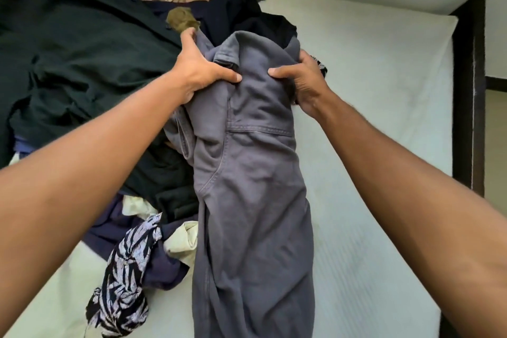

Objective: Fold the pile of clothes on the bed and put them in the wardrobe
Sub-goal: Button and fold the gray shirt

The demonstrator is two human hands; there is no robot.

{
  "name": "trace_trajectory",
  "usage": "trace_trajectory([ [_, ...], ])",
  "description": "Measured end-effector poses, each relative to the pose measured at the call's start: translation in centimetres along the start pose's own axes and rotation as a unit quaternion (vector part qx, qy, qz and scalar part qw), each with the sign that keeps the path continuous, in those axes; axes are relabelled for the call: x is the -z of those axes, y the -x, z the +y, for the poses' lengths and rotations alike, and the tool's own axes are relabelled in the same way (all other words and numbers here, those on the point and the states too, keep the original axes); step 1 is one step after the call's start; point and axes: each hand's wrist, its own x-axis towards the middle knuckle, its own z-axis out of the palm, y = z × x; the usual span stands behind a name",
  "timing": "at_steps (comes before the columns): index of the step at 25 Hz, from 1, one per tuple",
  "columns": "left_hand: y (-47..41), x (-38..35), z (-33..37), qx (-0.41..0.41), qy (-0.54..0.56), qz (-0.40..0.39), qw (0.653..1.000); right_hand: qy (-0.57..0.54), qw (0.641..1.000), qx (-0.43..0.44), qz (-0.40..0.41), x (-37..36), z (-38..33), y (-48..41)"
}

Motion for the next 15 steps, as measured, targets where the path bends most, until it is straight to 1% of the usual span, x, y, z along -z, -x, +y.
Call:
trace_trajectory([
  [4, 0.6, 0.7, -0.3, 0.002, -0.011, 0.022, 1.000, 0.050, 0.995, 0.079, -0.035, -1.3, -2.0, 1.2],
  [6, 1.3, 0.6, -1.0, 0.002, 0.042, 0.028, 0.999, 0.100, 0.986, 0.110, -0.072, -1.2, -2.7, 2.9],
  [7, 1.6, 0.7, -1.2, 0.009, 0.073, 0.011, 0.997, 0.122, 0.982, 0.113, -0.090, -0.8, -2.9, 3.7],
  [8, 1.5, 1.0, -1.4, 0.008, 0.090, -0.016, 0.996, 0.138, 0.979, 0.110, -0.099, -0.4, -3.2, 4.5],
  [10, 1.0, 1.8, -1.4, -0.006, 0.069, -0.070, 0.995, 0.137, 0.980, 0.094, -0.111, 0.2, -3.2, 5.2],
  [12, 0.7, 2.5, -0.6, -0.039, 0.027, -0.082, 0.995, 0.090, 0.987, 0.063, -0.117, 0.5, -3.4, 4.8],
  [14, 0.4, 2.3, 0.4, -0.099, -0.018, -0.089, 0.991, 0.045, 0.991, -0.014, -0.124, 0.1, -4.2, 4.0],
  [15, 0.4, 2.1, 0.9, -0.131, -0.051, -0.098, 0.985, 0.045, 0.991, -0.025, -0.126, -0.1, -4.7, 3.5],
])
